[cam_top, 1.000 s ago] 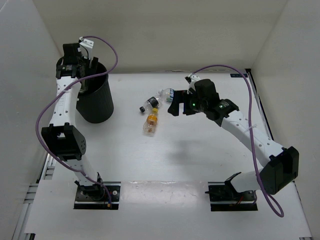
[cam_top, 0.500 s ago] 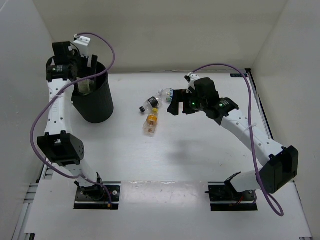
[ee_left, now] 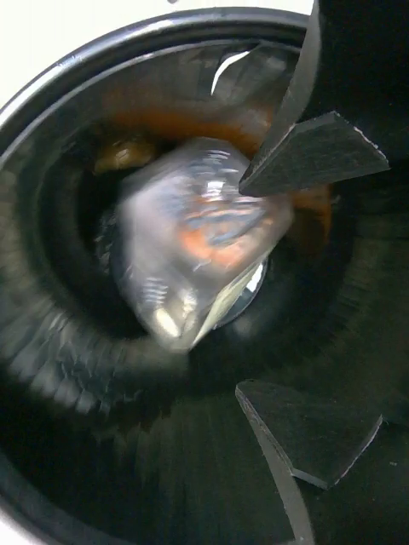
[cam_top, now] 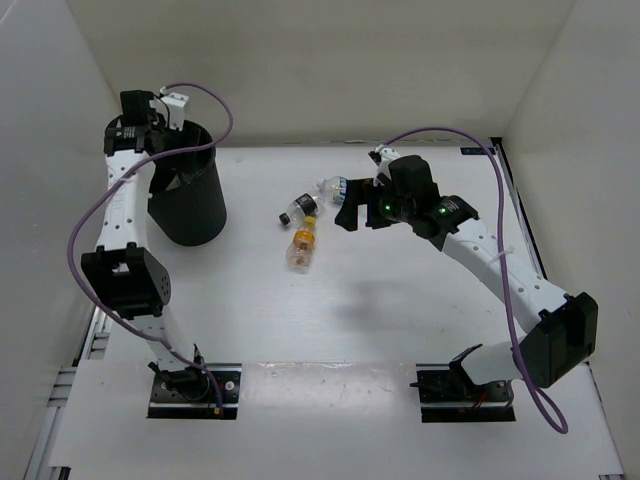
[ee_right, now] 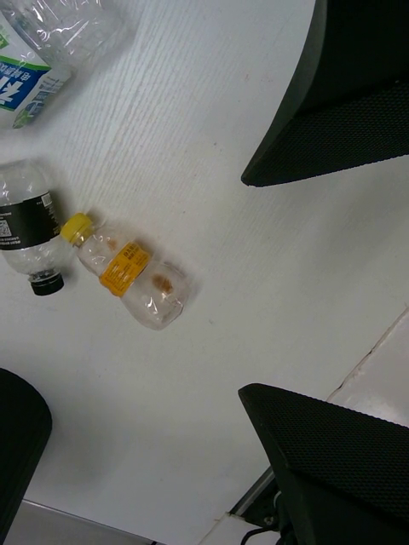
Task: Put the plastic bottles in the bin
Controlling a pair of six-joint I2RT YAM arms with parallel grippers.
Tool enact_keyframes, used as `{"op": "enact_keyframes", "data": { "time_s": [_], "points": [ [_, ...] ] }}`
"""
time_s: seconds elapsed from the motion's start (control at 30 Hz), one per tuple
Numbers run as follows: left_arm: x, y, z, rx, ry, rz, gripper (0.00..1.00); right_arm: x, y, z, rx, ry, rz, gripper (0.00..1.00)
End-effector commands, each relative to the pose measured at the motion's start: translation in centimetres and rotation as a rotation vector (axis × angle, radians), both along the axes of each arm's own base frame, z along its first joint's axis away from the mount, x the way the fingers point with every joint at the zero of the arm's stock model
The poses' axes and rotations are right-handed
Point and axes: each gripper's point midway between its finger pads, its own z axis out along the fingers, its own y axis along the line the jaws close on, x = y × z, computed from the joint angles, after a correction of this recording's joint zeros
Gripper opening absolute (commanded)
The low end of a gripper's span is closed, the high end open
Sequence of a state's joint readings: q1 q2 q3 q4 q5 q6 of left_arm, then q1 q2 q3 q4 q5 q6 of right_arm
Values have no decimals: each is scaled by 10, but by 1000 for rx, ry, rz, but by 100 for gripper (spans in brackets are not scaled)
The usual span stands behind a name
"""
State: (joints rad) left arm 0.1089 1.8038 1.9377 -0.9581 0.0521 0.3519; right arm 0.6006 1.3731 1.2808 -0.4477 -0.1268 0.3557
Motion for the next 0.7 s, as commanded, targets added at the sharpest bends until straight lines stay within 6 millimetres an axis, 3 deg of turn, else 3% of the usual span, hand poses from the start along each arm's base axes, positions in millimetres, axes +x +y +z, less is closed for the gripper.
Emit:
{"op": "enact_keyframes", "data": {
  "time_s": [0.0,0.2,0.27,0.37,0.43,0.5,0.53,0.57,0.6,0.67],
  "points": [
    [-13,-1,83,-16,-241,7,99,-1,0,15,17,-45,16,100],
    [-22,-31,155,44,-441,-8,99,-1,-1,11,20,-27,-3,100],
    [-29,-52,186,74,-522,-36,99,-2,-5,14,16,-40,-20,100],
    [-40,-103,201,52,-564,-180,99,0,-19,3,-15,-36,-98,100],
    [-55,-163,171,11,-475,-417,99,2,-29,0,-23,-21,-172,100],
    [-70,-210,114,-16,-300,-602,99,2,-48,-12,-84,5,-271,100],
    [-89,-236,83,-18,-182,-680,99,4,-58,-15,-93,28,-324,100],
    [-91,-251,46,-17,-72,-717,99,5,-68,-15,-103,32,-373,100],
    [-93,-258,25,-22,-10,-725,99,1,-77,-25,-139,63,-408,100],
    [-96,-270,-9,-79,100,-694,99,4,-104,-27,-150,79,-542,100]
  ]
}}
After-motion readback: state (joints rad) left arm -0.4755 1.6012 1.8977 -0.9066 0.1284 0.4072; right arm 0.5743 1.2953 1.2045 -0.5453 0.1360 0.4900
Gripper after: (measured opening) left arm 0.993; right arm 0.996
